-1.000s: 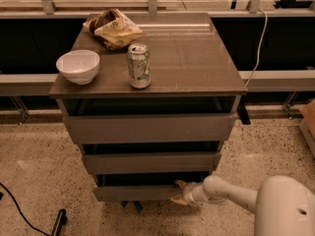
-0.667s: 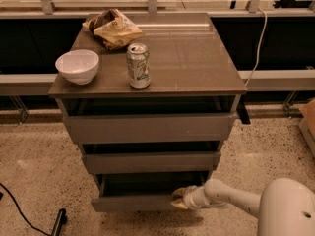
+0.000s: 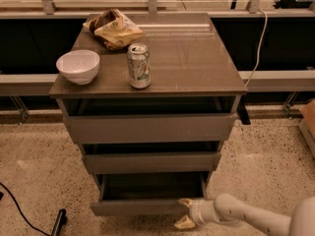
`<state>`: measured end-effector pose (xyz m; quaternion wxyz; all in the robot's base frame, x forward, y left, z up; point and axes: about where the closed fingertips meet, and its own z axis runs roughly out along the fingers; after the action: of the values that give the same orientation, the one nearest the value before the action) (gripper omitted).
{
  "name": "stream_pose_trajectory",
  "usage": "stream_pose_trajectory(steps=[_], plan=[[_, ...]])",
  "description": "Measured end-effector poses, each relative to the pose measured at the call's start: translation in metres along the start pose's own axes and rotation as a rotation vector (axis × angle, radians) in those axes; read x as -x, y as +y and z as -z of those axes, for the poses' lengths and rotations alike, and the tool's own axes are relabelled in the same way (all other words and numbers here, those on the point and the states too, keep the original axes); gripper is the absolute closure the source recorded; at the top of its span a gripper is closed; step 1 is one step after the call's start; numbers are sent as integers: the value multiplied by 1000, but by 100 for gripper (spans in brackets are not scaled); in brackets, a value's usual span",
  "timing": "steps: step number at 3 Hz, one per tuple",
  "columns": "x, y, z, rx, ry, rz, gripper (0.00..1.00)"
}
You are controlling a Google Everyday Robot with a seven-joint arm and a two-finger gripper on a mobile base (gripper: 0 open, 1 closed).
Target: Open bottom drawer
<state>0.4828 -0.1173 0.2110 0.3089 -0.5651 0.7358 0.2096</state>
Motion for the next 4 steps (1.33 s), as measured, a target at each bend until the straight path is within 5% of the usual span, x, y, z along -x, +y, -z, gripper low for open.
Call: stream_pose_trajectory(steps=[1, 4], plan=[[-14, 29, 10, 12, -7, -40, 7], [-23, 15, 0, 21, 81, -15, 0]])
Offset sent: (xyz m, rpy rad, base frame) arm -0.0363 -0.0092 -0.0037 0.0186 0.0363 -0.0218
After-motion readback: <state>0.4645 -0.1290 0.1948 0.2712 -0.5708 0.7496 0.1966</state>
